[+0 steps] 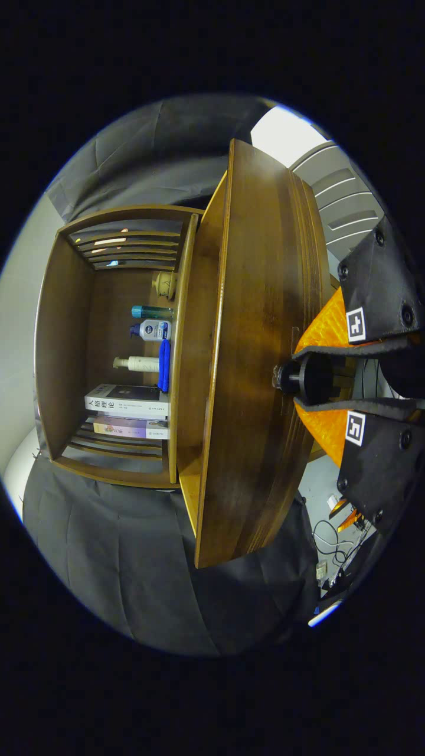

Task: Pull open the drawer, take out the items inside it, and place them on the countertop above the cabinet.

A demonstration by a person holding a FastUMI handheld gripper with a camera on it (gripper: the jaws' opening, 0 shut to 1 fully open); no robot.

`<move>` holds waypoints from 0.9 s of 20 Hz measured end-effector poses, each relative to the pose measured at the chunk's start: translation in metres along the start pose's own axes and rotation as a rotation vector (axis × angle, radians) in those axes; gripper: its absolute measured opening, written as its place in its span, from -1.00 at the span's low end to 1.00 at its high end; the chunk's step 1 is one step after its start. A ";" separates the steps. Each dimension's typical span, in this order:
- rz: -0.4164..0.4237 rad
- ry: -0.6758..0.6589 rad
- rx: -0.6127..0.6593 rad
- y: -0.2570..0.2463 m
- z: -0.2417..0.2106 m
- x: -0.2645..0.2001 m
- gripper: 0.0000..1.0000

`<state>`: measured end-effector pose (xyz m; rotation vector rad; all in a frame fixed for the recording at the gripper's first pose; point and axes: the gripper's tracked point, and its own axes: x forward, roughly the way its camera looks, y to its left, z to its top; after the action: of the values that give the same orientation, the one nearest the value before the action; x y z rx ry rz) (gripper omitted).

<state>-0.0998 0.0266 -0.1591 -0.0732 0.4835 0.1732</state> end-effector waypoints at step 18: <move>-0.021 -0.140 0.023 -0.019 0.061 -0.045 0.95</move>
<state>-0.1075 0.0078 -0.0838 -0.0436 0.3446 0.1512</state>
